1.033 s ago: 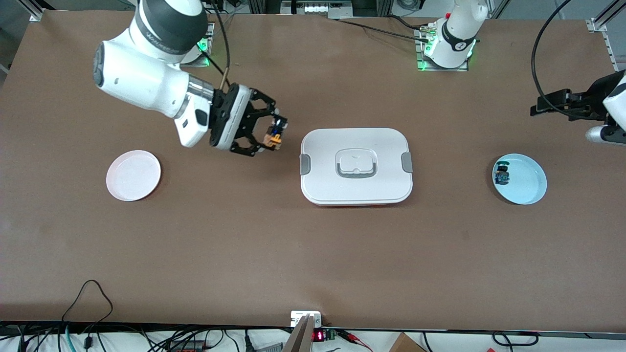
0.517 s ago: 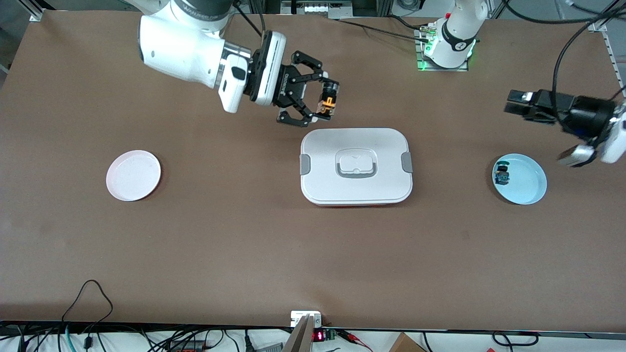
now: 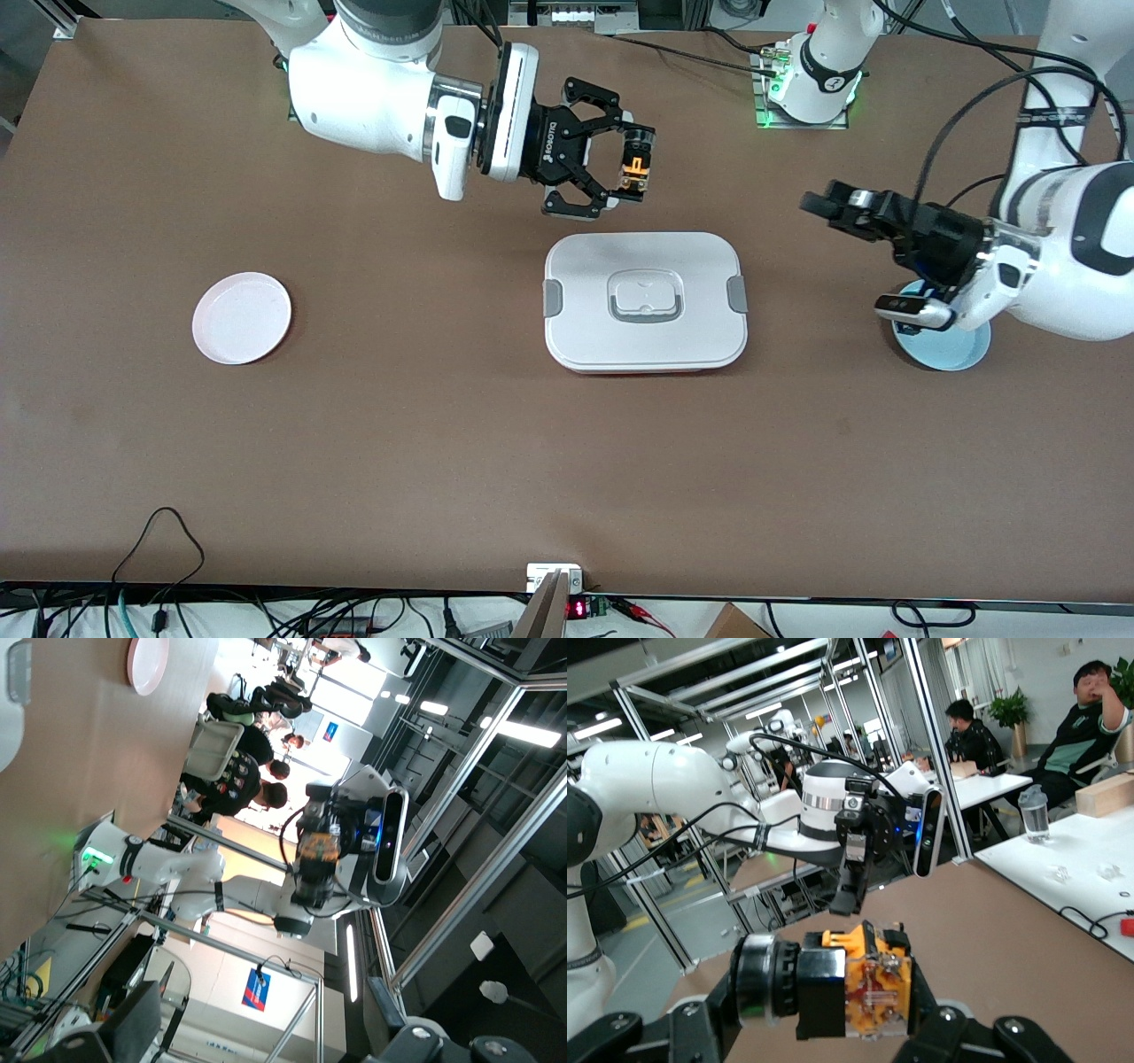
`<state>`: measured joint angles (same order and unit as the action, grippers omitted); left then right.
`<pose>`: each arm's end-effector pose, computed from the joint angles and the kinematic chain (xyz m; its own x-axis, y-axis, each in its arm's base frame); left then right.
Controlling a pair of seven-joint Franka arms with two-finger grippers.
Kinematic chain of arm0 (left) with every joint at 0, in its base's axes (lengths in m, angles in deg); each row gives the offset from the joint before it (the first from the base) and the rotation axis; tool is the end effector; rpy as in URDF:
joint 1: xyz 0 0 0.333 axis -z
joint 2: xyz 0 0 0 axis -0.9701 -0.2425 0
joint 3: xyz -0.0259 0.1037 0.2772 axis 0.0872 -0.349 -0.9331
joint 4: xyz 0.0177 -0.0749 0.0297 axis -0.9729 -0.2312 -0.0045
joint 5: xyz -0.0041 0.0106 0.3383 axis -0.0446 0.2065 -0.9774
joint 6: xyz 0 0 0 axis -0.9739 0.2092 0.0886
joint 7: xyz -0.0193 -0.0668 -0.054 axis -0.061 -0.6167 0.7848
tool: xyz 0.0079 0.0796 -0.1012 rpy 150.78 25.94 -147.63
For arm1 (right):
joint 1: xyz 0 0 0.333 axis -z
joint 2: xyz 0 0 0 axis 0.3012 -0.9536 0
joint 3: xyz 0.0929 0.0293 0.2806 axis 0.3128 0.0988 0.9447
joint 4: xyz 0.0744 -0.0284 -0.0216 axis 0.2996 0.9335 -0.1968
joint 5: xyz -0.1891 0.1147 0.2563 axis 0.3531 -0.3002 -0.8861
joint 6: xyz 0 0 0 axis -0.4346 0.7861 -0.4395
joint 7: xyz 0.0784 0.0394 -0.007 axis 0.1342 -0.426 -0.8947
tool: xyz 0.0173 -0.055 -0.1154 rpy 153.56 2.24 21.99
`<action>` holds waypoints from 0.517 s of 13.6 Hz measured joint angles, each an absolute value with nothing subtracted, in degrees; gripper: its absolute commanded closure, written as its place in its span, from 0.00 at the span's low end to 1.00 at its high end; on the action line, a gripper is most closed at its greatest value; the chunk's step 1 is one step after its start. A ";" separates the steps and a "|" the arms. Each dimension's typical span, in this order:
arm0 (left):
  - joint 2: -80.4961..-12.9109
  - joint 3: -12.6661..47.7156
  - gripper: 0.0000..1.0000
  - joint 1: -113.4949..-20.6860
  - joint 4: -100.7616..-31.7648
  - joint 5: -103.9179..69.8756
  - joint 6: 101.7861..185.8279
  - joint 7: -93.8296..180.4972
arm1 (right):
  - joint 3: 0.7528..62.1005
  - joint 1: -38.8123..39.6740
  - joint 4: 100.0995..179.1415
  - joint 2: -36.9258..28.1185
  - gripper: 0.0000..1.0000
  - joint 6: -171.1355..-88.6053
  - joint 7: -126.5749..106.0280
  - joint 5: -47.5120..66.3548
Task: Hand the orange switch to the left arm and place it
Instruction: 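Close the left gripper on the switch held by the right gripper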
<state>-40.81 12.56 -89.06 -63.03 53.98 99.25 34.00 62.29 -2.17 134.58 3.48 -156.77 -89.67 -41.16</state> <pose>0.5380 -0.1304 0.4875 0.8607 -0.3296 -0.3881 0.3828 -0.0837 0.9200 0.4668 0.4364 0.5295 0.3591 0.1527 0.9207 0.9293 -0.1503 -0.3375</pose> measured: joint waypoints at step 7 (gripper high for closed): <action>-38.61 25.35 0.00 -88.81 -63.04 56.81 119.14 39.27 | 62.51 -2.23 134.44 1.53 1.00 -154.41 -107.70 -59.37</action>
